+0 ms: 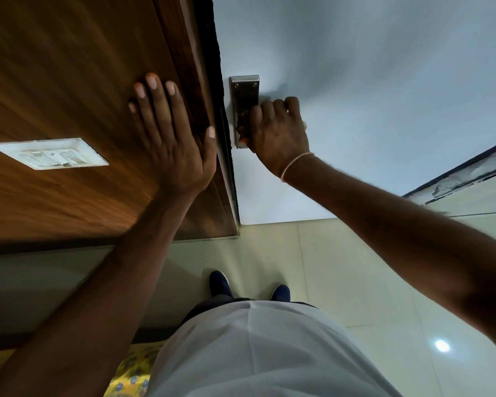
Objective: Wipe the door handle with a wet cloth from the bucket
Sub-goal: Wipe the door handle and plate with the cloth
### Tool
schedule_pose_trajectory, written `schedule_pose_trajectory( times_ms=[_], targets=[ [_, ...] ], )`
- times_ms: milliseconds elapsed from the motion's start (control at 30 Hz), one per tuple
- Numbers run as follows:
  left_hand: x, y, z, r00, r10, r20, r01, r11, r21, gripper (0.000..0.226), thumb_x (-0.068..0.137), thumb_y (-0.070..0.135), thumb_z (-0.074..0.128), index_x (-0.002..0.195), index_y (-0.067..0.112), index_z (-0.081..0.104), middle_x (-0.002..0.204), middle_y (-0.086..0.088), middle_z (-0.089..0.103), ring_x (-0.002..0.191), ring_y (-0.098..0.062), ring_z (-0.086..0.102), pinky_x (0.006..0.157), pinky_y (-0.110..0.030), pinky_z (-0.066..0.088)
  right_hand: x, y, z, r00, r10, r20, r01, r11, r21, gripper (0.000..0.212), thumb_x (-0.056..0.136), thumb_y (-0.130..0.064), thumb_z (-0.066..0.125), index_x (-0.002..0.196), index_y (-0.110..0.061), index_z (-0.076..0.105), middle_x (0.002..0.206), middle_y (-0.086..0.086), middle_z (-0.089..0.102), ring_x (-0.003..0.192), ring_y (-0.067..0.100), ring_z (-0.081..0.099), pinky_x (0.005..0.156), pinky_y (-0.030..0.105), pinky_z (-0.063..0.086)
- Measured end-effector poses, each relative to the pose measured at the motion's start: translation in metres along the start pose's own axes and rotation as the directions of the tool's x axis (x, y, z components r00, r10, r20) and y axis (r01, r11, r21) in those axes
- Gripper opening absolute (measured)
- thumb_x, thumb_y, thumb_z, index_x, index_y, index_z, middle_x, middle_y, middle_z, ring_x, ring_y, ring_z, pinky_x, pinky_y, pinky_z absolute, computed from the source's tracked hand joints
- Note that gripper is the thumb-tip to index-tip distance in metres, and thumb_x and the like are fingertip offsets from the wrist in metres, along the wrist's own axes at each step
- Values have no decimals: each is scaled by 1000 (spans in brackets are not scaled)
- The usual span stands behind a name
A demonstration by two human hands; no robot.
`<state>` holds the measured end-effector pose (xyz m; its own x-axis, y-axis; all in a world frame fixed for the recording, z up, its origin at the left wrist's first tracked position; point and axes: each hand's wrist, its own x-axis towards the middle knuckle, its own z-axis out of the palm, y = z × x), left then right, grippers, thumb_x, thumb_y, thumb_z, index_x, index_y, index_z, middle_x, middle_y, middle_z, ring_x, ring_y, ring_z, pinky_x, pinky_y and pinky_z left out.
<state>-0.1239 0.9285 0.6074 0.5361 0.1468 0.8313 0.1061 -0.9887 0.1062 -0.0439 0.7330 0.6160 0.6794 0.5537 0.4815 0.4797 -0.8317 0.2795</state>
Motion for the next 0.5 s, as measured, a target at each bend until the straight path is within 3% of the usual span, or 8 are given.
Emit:
schedule_pose_trajectory(
  times_ms=[267, 500],
  targets=[
    [0, 0, -4, 1000, 12, 23, -12, 1000, -1, 81, 101, 35, 66, 160, -10, 35, 162, -38, 41, 154, -55, 32, 131, -66, 25, 1, 45, 9, 976, -218, -16, 218, 961, 169, 39, 96, -46, 62, 102, -8, 66, 93, 17, 72, 84, 39, 70, 84, 45, 52],
    [1, 1, -7, 999, 15, 38, -15, 1000, -13, 78, 103, 36, 61, 160, -11, 34, 163, -39, 40, 154, -57, 34, 131, -68, 26, -27, 94, 18, 993, -96, 62, 64, 916, 396, 35, 97, -44, 65, 104, -10, 65, 101, 15, 74, 91, 39, 68, 79, 43, 43]
  ],
)
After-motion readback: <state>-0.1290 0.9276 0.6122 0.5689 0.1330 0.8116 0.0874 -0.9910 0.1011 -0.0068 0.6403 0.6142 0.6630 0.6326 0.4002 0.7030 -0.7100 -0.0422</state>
